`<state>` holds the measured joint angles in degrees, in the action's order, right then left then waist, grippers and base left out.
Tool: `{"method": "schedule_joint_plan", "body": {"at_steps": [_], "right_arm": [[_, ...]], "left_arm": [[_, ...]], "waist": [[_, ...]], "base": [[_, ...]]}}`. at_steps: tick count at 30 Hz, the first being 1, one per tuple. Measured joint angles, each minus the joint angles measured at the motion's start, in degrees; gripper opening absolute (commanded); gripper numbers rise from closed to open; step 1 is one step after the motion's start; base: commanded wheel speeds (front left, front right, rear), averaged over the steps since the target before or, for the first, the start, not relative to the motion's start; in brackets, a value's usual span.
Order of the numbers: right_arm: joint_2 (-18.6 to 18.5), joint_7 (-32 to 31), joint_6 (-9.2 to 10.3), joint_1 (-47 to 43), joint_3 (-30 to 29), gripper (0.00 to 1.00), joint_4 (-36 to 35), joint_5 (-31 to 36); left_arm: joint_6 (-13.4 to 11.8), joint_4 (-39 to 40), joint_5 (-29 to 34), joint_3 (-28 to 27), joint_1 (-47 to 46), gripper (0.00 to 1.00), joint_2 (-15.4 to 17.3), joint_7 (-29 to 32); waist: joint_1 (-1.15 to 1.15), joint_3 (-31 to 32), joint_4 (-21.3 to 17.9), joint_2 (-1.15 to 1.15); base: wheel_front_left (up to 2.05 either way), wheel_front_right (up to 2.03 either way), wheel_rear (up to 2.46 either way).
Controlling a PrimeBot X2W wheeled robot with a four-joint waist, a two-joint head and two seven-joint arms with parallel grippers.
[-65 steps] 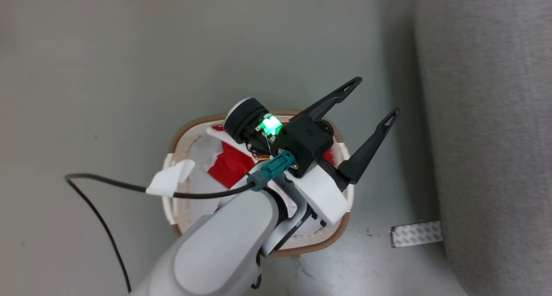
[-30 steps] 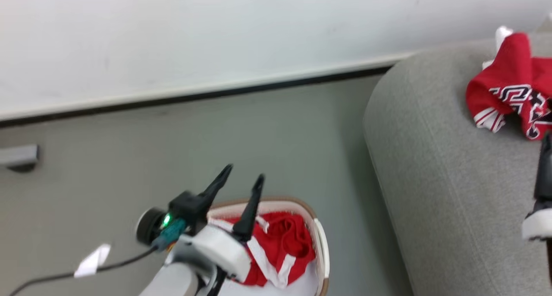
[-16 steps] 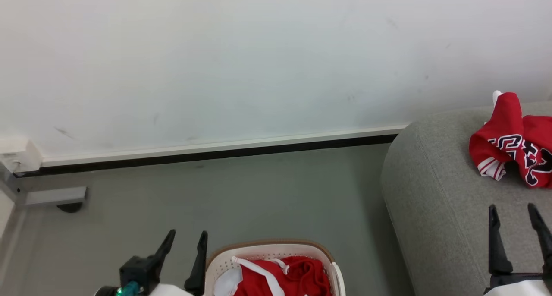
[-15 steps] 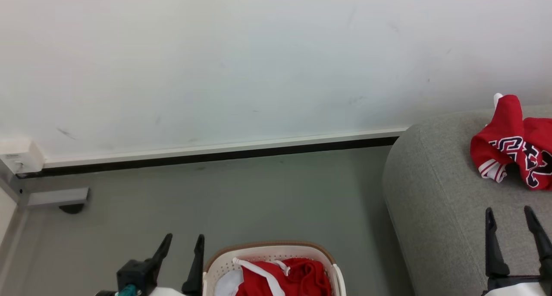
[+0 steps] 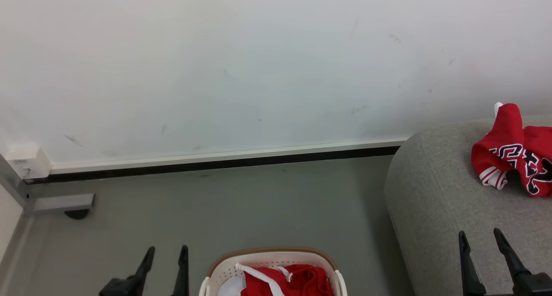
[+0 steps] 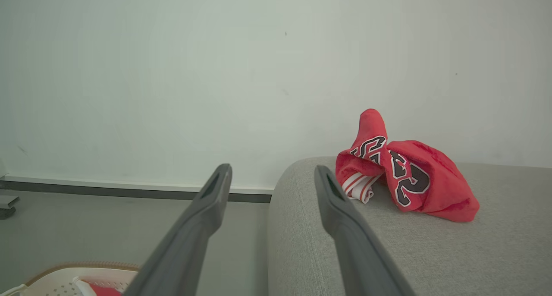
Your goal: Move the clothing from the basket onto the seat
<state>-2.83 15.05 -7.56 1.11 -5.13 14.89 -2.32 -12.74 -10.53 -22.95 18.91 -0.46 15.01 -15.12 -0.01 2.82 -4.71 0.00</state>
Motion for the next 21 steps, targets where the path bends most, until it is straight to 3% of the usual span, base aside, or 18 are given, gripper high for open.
{"method": "schedule_joint_plan", "body": {"at_steps": [21], "right_arm": [[0.0, 0.0, 0.00, 2.3, 0.6, 1.00, -0.9, -0.1]], "left_arm": [[4.5, -1.3, 4.4, -2.3, -2.2, 1.00, -4.1, 0.0]], "waist": [[0.01, -2.0, -2.9, 0.00]], "base": [[0.00, 0.00, 0.00]]}}
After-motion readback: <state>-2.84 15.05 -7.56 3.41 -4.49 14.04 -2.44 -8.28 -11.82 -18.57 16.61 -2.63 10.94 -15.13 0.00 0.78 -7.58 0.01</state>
